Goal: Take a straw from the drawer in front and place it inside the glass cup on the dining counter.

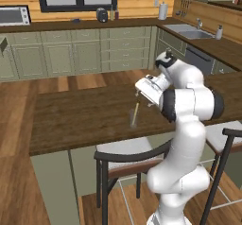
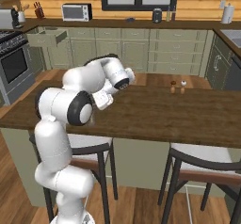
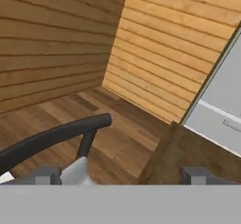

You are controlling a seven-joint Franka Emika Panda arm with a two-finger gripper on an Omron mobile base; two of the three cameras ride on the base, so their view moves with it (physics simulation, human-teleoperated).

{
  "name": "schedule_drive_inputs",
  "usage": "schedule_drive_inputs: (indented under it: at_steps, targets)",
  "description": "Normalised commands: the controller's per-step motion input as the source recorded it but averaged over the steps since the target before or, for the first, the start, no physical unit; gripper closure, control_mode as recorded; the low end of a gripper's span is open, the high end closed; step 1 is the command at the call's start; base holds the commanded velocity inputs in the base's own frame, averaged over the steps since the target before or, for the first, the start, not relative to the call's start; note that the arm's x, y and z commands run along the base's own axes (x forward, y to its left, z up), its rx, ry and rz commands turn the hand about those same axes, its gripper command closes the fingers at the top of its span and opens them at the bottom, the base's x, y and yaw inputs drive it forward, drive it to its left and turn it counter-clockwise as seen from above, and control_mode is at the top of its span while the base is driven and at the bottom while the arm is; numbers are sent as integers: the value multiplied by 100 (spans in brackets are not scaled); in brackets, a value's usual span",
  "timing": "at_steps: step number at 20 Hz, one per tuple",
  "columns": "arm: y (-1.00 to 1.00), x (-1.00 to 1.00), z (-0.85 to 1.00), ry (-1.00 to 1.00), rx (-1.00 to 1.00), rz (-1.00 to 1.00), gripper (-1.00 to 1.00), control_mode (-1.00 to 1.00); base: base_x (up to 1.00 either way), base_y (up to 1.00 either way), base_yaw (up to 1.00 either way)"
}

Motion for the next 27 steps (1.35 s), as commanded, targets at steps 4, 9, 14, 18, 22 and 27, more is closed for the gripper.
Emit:
schedule_drive_inputs:
  at_steps: [4, 9, 14, 18, 22, 27]
  targets:
    - [36, -76, 59, -73, -33, 6, -100, -100, 0, 0, 0]
    - [49, -97, 15, -67, -45, 12, -100, -100, 0, 0, 0]
    - [50, -100, 6, -35, -33, 14, -100, -100, 0, 0, 0]
    - [51, -100, 12, -12, -23, 15, -100, -100, 0, 0, 0]
    - [54, -100, 12, -8, -23, 18, -100, -100, 0, 0, 0]
    - [55, -97, 9, -1, -18, 16, -100, -100, 0, 0, 0]
